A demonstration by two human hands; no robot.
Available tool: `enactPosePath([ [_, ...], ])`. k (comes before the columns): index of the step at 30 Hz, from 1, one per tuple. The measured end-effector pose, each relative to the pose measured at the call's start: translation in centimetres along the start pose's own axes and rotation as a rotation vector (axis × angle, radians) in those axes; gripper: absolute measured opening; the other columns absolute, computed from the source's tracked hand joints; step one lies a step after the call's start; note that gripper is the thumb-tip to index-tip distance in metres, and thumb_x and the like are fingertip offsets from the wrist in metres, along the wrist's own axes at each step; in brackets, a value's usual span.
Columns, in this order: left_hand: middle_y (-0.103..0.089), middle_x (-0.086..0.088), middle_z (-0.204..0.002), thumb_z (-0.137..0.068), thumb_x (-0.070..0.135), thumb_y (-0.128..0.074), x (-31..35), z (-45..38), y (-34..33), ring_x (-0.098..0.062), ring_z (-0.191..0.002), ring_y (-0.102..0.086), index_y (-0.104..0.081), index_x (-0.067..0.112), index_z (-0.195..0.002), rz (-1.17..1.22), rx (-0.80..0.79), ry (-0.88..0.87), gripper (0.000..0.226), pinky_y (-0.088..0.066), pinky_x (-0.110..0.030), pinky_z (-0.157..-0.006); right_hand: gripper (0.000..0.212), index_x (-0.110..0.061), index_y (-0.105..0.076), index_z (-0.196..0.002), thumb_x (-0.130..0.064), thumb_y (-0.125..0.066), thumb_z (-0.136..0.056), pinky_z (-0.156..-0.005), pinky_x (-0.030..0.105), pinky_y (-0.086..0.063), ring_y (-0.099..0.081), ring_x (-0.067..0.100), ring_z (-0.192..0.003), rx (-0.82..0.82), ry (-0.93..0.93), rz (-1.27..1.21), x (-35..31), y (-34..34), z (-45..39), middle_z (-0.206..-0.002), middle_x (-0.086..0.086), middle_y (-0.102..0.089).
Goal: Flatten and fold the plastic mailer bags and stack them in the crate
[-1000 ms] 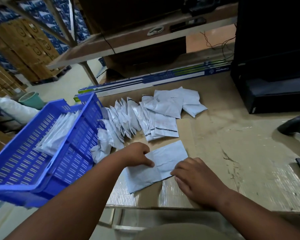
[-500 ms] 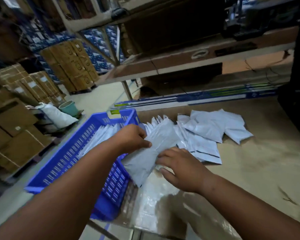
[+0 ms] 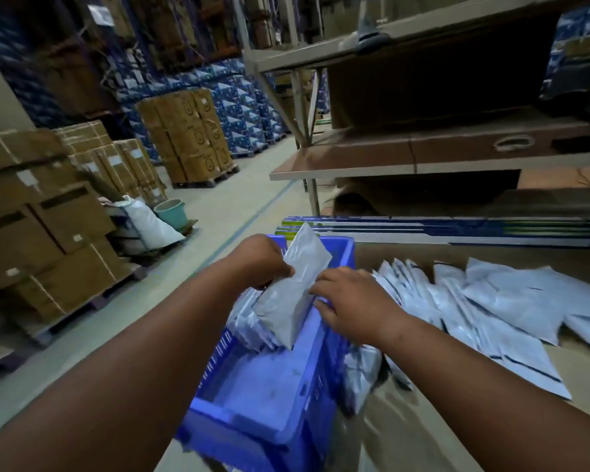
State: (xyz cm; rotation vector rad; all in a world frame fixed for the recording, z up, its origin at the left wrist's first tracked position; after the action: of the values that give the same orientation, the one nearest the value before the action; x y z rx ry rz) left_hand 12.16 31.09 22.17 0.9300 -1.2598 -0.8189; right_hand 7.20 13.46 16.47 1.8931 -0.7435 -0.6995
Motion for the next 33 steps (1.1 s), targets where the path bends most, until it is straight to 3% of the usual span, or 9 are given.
enactPosePath([
  [2,-0.076,-0.019,-0.076,-0.085,0.032,-0.085,-1.5,-1.4,-0.5,-0.034,-0.07,-0.074,-0.071,0.007,-0.081,-0.071,-0.014,-0.017,0.028,-0.065,-0.044,-0.075,0.043,-0.034,-0.069,-0.112,-0.05,-0.032,-0.096,-0.086,0.042,-0.049,-0.06,0.021,-0.106,-0.006,-0.048,-0.022,0.0,-0.9,-1.1,-0.108,-0.011,-0.062],
  [6,-0.071,-0.007,-0.063,-0.081,0.03,-0.082,-4.9,-4.5,-2.8,-0.022,-0.056,-0.07,-0.065,0.012,-0.075,-0.159,-0.043,-0.029,0.026,-0.057,-0.032,-0.054,0.037,-0.034,-0.07,-0.104,-0.05,-0.037,-0.099,-0.089,0.044,-0.048,-0.06,0.018,-0.099,0.053,-0.156,-0.061,1.3,-2.7,-1.6,-0.102,-0.013,-0.063],
  [10,-0.067,-0.003,-0.054,-0.081,0.034,-0.082,-7.0,-7.7,-6.0,-0.022,-0.057,-0.069,-0.06,0.014,-0.07,-0.228,-0.099,-0.038,0.032,-0.055,-0.033,-0.059,0.028,-0.032,-0.072,-0.103,-0.045,-0.048,-0.102,-0.087,0.042,-0.05,-0.059,0.015,-0.096,0.118,-0.196,-0.124,1.8,-4.0,-0.5,-0.102,-0.014,-0.065],
  [15,-0.067,0.002,-0.049,-0.079,0.037,-0.077,-7.2,-10.7,-9.7,-0.015,-0.053,-0.069,-0.067,0.013,-0.066,-0.322,-0.149,-0.068,0.029,-0.062,-0.032,-0.066,0.036,-0.026,-0.069,-0.094,-0.047,-0.043,-0.107,-0.085,0.041,-0.048,-0.058,0.017,-0.092,0.112,-0.183,-0.145,1.2,-4.5,-0.1,-0.097,-0.013,-0.065],
  [18,-0.071,-0.004,-0.07,-0.076,0.034,-0.08,-6.9,-11.8,-11.0,-0.021,-0.068,-0.069,-0.066,0.014,-0.072,-0.32,-0.146,-0.072,0.025,-0.054,-0.031,-0.061,0.032,-0.026,-0.071,-0.096,-0.045,-0.047,-0.106,-0.086,0.041,-0.048,-0.056,0.015,-0.095,0.109,-0.171,-0.145,0.9,-4.4,0.3,-0.1,-0.014,-0.064],
  [22,-0.068,-0.014,-0.121,-0.076,0.033,-0.076,-6.9,-12.8,-12.2,-0.03,-0.112,-0.067,-0.068,0.014,-0.099,-0.336,-0.135,-0.092,0.031,-0.056,-0.04,-0.096,0.029,-0.028,-0.073,-0.1,-0.044,-0.05,-0.106,-0.091,0.04,-0.048,-0.054,0.013,-0.104,0.081,-0.183,-0.144,0.8,-4.8,0.7,-0.107,-0.014,-0.062],
  [25,-0.072,-0.011,-0.112,-0.084,0.031,-0.077,-6.6,-12.5,-12.4,-0.027,-0.112,-0.069,-0.072,0.012,-0.105,-0.327,-0.171,-0.107,0.03,-0.055,-0.037,-0.094,0.031,-0.027,-0.074,-0.102,-0.045,-0.049,-0.107,-0.093,0.04,-0.049,-0.055,0.014,-0.111,0.084,-0.182,-0.168,0.8,-4.8,1.0,-0.112,-0.012,-0.063],
  [29,-0.073,-0.007,-0.1,-0.079,0.041,-0.082,-6.9,-12.3,-12.3,-0.026,-0.101,-0.071,-0.068,0.014,-0.097,-0.3,-0.184,-0.085,0.035,-0.057,-0.036,-0.092,0.033,-0.027,-0.076,-0.106,-0.046,-0.049,-0.106,-0.094,0.037,-0.049,-0.054,0.012,-0.114,0.093,-0.183,-0.19,0.8,-4.5,1.2,-0.115,-0.013,-0.064],
  [33,-0.066,-0.008,-0.119,-0.067,0.052,-0.08,-7.0,-12.0,-11.8,-0.03,-0.116,-0.065,-0.065,0.021,-0.105,-0.335,-0.087,-0.096,0.052,-0.051,-0.046,-0.108,0.029,-0.03,-0.075,-0.106,-0.046,-0.05,-0.106,-0.097,0.036,-0.048,-0.052,0.01,-0.119,0.087,-0.178,-0.194,0.7,-4.6,1.3,-0.119,-0.015,-0.062],
])
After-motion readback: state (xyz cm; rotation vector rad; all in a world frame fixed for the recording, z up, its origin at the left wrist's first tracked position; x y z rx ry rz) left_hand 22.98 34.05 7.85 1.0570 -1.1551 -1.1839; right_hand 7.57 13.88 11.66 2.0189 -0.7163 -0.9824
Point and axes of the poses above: each hand's wrist, its own z-axis away from the middle knuckle, its own y-axis out of the back of the hand, x = y × z, the point moved 8 cm from there along -z, towards the middle knuckle
